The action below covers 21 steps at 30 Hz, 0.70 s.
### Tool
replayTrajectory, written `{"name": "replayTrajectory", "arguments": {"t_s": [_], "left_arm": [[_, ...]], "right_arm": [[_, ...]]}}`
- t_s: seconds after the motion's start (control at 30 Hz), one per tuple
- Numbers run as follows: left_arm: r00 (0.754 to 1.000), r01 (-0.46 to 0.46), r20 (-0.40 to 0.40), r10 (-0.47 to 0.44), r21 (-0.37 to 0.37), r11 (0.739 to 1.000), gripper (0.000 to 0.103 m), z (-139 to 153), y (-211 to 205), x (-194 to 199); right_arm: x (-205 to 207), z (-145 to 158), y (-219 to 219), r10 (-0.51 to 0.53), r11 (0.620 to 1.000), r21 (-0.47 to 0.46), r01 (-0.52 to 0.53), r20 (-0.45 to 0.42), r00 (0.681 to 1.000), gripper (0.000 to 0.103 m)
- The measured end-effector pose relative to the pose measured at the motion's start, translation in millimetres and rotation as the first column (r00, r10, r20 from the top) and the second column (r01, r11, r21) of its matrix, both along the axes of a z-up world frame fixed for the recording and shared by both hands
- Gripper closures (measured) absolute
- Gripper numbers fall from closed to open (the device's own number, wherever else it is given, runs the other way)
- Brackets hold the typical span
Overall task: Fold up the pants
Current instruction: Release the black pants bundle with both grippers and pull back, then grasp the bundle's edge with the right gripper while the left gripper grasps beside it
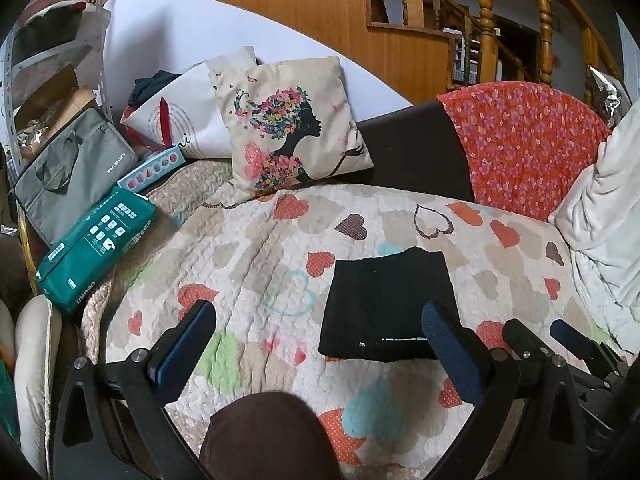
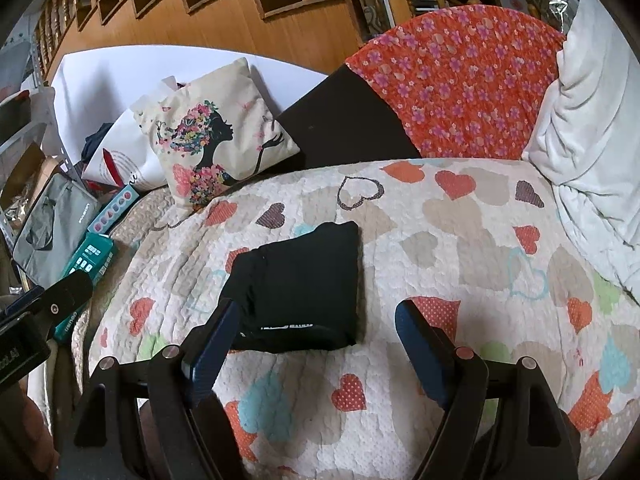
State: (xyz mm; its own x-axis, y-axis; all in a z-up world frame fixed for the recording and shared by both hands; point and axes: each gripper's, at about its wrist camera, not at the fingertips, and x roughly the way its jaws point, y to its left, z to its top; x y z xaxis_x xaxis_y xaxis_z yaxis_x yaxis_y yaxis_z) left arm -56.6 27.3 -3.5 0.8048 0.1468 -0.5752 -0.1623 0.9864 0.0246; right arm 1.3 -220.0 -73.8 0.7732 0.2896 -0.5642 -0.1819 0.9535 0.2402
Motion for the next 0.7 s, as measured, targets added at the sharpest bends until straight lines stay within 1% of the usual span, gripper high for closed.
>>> {"name": "replayTrajectory", "arguments": {"t_s": [0.1,0.27,0.43,0.53,0.63,0.7], "left_arm": [[1.0,0.013,-0.02,-0.013,-0.014,1.0,0.0,-4.6,-0.2,2.4],[0.997,0.029,-0.075,-0.032,-0.045,0.999,0.0,-18.8,-0.9,9.0],[0.995,0.028,-0.095,-0.033,-0.056,0.998,0.0,-28.7,-1.9,13.3],[0.99,0.042,-0.131,-0.05,-0.062,0.997,0.0,-38.7,-2.3,25.1],[0.979,0.049,-0.193,-0.064,-0.079,0.996,0.0,-59.7,3.9,51.4],[0.974,0.04,-0.222,-0.053,-0.063,0.997,0.0,-76.2,8.6,71.4]], "right_arm": [[0.4,-1.7,1.4,0.002,1.0,-0.008,-0.002,-0.006,1.0,0.018],[4.0,-7.0,3.1,0.004,1.0,-0.022,-0.005,-0.026,1.0,0.018],[6.7,-15.2,2.0,0.004,1.0,-0.029,-0.005,-0.048,0.999,0.018],[11.1,-23.4,-0.3,-0.003,1.0,-0.031,0.001,-0.074,0.997,0.018],[18.7,-32.3,-5.0,-0.012,1.0,-0.026,0.009,-0.104,0.994,0.018],[28.0,-38.0,-9.2,-0.016,1.0,-0.016,0.014,-0.133,0.991,0.018]]}}
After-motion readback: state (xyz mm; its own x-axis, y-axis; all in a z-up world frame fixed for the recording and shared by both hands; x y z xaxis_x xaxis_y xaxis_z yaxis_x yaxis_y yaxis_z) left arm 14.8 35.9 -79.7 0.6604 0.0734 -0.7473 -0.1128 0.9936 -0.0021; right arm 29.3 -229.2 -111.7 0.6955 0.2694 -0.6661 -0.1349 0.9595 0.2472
